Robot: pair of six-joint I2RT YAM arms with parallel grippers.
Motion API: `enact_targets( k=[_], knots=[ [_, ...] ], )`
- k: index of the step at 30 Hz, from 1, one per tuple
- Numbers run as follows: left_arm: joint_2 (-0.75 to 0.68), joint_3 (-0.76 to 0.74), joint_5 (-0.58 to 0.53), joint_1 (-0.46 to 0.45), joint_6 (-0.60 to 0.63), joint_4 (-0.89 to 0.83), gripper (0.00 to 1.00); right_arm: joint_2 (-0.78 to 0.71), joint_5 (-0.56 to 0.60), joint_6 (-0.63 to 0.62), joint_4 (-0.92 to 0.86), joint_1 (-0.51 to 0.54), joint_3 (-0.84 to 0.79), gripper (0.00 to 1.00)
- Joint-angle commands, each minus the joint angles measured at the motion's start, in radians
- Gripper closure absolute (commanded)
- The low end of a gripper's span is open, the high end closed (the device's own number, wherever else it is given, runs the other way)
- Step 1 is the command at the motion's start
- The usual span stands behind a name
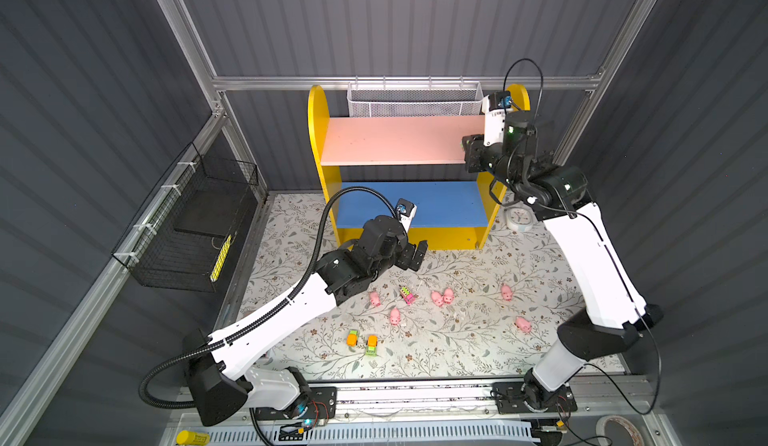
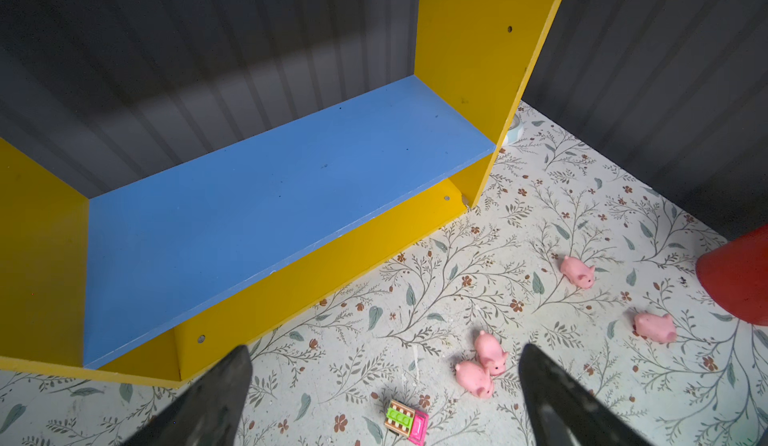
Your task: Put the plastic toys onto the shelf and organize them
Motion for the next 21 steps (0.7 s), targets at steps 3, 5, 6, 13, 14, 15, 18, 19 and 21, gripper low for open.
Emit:
enact_targets(
  k=[3, 5, 6, 13, 14, 15, 18, 19, 21],
  knots=[
    [-0.045, -0.021, -0.018, -0.006, 0.015, 0.032, 0.0, 0.112, -0.072, -0.033, -0.069, -0.038, 0.165, 0.67],
    [-0.048, -0.022, -0.02, -0.005, 0.015, 0.032, 0.0, 0.136, -0.087, -0.027, -0.078, -0.047, 0.193, 0.68],
    [-0.048, -0.024, -0.021, -0.005, 0.016, 0.032, 0.0, 0.143, -0.094, -0.022, -0.079, -0.05, 0.197, 0.67],
    [-0.059, -0.043, -0.04, -0.005, 0.017, 0.032, 0.0, 0.173, -0.111, -0.006, -0.082, -0.059, 0.196, 0.67],
    [-0.061, -0.047, -0.041, -0.006, 0.018, 0.032, 0.0, 0.178, -0.113, -0.002, -0.085, -0.059, 0.195, 0.67],
    [-0.064, -0.049, -0.043, -0.006, 0.017, 0.032, 0.0, 0.182, -0.116, 0.001, -0.088, -0.06, 0.195, 0.67],
    [-0.068, -0.06, -0.048, -0.007, 0.019, 0.035, 0.0, 0.193, -0.116, 0.005, -0.094, -0.059, 0.195, 0.67],
    [-0.069, -0.061, -0.05, -0.005, 0.02, 0.036, 0.0, 0.196, -0.115, 0.005, -0.097, -0.06, 0.194, 0.67],
    [-0.072, -0.066, -0.051, -0.005, 0.021, 0.039, 0.0, 0.202, -0.113, 0.008, -0.1, -0.061, 0.195, 0.67]
  ],
)
